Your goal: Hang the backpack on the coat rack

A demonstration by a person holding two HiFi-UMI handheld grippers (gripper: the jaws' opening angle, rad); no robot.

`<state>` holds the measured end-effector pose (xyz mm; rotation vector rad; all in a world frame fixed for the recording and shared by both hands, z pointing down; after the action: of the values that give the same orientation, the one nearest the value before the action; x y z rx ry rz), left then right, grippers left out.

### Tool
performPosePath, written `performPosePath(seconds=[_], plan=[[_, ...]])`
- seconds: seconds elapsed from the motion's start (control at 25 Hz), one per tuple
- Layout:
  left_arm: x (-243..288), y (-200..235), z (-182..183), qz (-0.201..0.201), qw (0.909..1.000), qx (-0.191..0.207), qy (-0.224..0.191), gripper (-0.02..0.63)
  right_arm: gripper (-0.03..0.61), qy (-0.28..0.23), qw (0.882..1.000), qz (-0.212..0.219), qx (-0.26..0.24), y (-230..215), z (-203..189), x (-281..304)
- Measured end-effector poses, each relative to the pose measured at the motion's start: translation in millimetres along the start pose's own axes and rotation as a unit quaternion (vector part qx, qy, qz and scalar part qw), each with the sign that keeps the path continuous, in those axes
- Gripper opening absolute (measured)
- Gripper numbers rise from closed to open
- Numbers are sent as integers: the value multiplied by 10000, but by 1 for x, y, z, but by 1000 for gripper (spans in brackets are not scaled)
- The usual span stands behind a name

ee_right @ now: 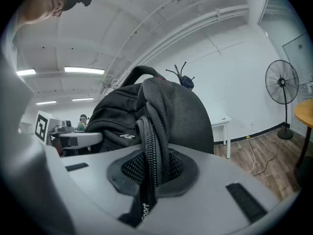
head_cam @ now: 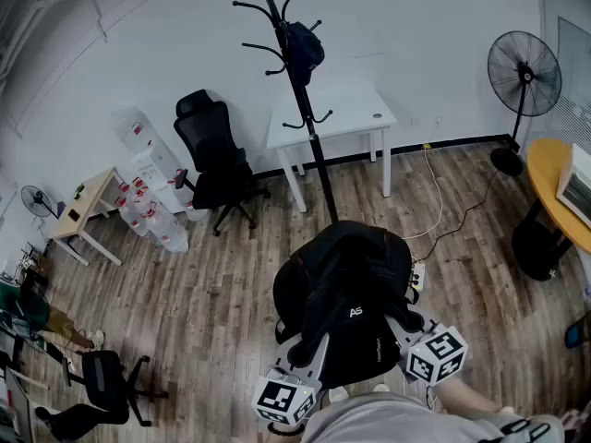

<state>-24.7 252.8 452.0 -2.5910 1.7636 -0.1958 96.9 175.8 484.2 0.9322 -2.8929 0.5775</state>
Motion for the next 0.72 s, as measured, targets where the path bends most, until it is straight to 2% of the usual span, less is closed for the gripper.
performPosePath(seconds=[0.72], plan=[[26, -15, -7, 309, 9994, -69, 99, 31, 33, 225, 9994, 249, -57, -32, 0, -2]])
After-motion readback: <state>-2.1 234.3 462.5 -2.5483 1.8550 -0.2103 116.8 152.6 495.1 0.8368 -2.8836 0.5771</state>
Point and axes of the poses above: the fingertips, and each gripper's own axes: x forward along the fingers, y to its left, z out of its top, the point moved 1 cm from there along -x, backward along the fingers, and after that the axes turned 5 degrees about x, right-handed, at the moved point
